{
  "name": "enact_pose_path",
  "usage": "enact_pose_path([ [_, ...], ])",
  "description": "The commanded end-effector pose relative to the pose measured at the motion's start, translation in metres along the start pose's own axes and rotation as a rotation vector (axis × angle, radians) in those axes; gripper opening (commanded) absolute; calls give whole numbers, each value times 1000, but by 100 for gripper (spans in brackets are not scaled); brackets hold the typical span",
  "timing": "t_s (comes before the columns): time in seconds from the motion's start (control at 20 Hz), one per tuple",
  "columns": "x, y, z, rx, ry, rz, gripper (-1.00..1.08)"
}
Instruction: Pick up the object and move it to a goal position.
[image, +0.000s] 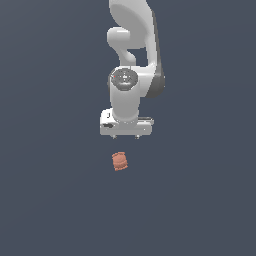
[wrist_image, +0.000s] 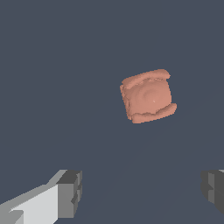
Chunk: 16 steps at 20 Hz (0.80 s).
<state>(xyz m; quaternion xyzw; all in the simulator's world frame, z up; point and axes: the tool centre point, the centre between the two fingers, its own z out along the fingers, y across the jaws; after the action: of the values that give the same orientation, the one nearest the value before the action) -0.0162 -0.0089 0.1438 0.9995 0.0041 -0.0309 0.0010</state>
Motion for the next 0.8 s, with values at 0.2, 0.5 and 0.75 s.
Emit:
enact_pose_path([
  [0.2, 2, 1, -6, -3, 4, 6, 100],
  [0.5, 5, 4, -16, -9, 12, 18, 100],
  [0.75, 8, 5, -13, -9, 14, 5, 100],
])
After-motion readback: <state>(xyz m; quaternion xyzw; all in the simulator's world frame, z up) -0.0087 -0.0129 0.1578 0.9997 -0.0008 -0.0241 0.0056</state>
